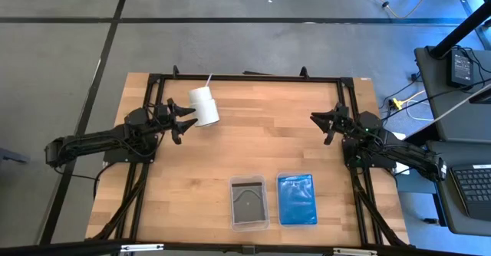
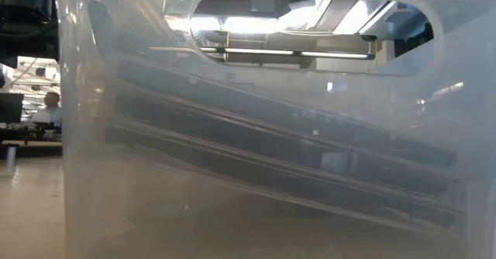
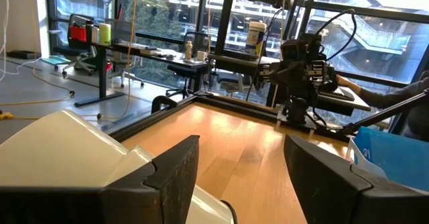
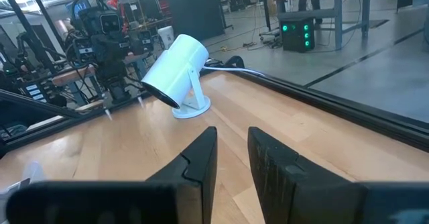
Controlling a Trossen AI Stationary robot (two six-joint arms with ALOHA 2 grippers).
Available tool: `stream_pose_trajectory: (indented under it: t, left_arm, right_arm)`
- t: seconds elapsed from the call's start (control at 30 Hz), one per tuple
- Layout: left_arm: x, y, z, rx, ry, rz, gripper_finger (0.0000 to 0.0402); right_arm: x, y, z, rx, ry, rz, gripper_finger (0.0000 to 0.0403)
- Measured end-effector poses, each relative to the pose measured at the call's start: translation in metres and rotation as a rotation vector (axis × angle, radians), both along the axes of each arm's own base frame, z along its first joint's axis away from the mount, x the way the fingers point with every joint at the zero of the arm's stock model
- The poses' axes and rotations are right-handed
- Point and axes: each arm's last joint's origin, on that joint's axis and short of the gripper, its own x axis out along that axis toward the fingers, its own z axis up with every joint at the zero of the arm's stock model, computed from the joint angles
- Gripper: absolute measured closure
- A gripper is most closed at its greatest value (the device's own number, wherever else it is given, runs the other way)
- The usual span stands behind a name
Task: Pick & place jewel cases by type
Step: Return to Home Position
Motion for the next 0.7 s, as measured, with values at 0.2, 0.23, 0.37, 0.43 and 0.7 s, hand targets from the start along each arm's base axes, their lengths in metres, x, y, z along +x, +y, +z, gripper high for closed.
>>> stream_pose_trajectory:
  t: [0.2,0.23,0.37,0.43,0.7]
  left_arm:
    - [0.0,0.0,-0.0001,0.0,0.0,0.0,0.0187]
    - [0.0,0.0,-0.0001,0.0,0.0,0.0,0.0187]
    - [0.0,0.0,-0.0001,0.0,0.0,0.0,0.0185]
    - [0.0,0.0,-0.0001,0.0,0.0,0.0,0.0186]
    - [0.0,0.0,0.0,0.0,0.0,0.0,0.0188]
  right_arm:
    - [0.0,0.0,0.0,0.0,0.0,0.0,0.0314]
    - [0.0,0.0,0.0,-0.003,0.001,0.0,0.0314]
    - [0.0,0.0,0.0,0.001,-0.001,0.0,0.0314]
    - [0.0,0.0,0.0,-0.003,0.001,0.0,0.0314]
    - [0.0,0.0,0.0,0.001,0.0,0.0,0.0314]
